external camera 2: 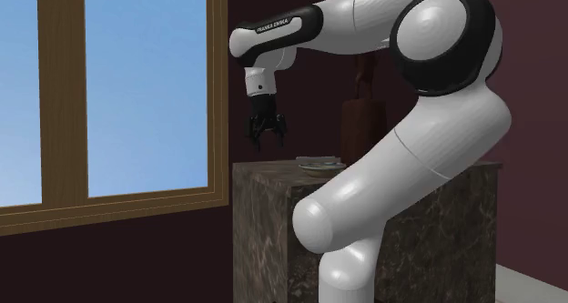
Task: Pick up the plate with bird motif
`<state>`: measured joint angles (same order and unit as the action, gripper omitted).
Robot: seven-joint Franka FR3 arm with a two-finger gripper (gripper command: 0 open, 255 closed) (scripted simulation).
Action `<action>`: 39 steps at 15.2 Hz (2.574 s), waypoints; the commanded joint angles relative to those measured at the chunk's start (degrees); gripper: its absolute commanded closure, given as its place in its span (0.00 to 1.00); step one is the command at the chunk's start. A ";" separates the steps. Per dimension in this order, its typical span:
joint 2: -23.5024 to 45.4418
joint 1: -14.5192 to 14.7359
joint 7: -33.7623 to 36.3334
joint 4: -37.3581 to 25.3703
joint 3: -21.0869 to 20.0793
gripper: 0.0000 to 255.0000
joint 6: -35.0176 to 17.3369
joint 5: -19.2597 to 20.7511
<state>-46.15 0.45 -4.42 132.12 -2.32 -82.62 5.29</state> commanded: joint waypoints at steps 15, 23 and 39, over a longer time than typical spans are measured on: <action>-23.50 -1.68 -8.41 16.46 5.40 0.00 2.72 11.16; -24.97 -1.71 -8.05 19.70 5.80 1.00 0.97 11.48; -21.12 -1.73 -9.15 11.29 5.02 1.00 5.41 10.91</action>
<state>-67.75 -1.30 -13.49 144.60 2.93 -77.94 16.42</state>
